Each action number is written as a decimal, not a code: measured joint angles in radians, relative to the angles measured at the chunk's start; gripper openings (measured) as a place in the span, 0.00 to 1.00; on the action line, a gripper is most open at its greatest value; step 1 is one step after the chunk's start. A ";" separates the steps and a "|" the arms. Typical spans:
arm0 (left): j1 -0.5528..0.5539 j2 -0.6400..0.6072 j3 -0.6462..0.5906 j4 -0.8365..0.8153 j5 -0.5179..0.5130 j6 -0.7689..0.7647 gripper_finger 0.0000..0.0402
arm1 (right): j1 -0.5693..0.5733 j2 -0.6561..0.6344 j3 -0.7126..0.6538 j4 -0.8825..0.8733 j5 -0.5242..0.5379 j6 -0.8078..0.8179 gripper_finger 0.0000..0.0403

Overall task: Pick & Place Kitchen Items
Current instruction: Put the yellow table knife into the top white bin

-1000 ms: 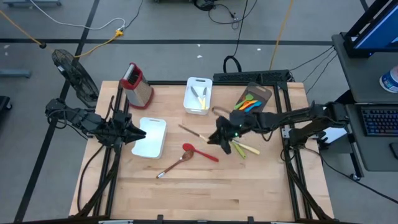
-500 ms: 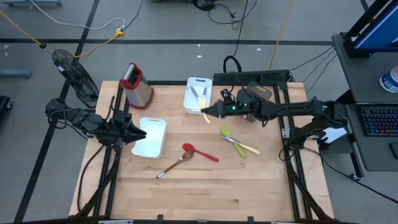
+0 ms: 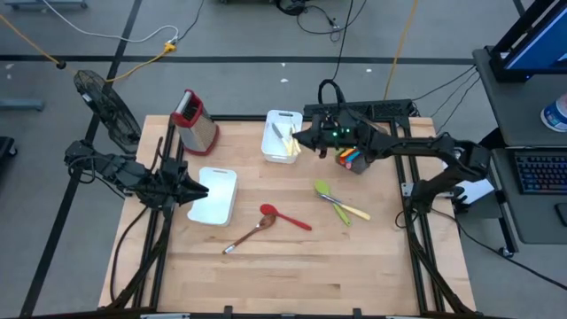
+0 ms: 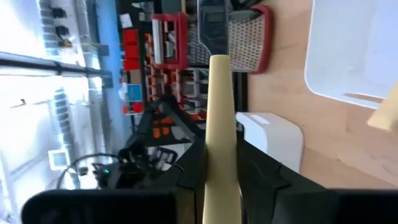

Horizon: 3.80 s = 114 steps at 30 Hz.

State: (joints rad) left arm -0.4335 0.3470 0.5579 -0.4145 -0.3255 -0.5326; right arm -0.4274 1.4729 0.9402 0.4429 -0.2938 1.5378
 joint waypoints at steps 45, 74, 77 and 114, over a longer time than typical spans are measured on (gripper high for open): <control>0.001 0.000 0.000 -0.001 -0.009 0.033 0.20 | -0.077 0.339 0.267 -0.290 -0.201 -0.010 0.19; 0.001 0.000 0.000 0.000 -0.010 0.023 0.20 | -0.061 0.349 0.267 -0.290 -0.121 -0.105 0.35; 0.001 0.000 0.000 0.000 -0.010 0.021 0.20 | -0.055 0.349 0.267 -0.289 -0.085 -0.120 0.39; 0.001 0.000 0.000 0.008 -0.024 0.021 0.20 | 0.264 -0.037 0.266 -0.723 0.089 -1.005 0.02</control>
State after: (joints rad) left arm -0.4324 0.3466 0.5575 -0.4065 -0.3490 -0.5112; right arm -0.1635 1.4356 1.2064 -0.2796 -0.2047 0.5330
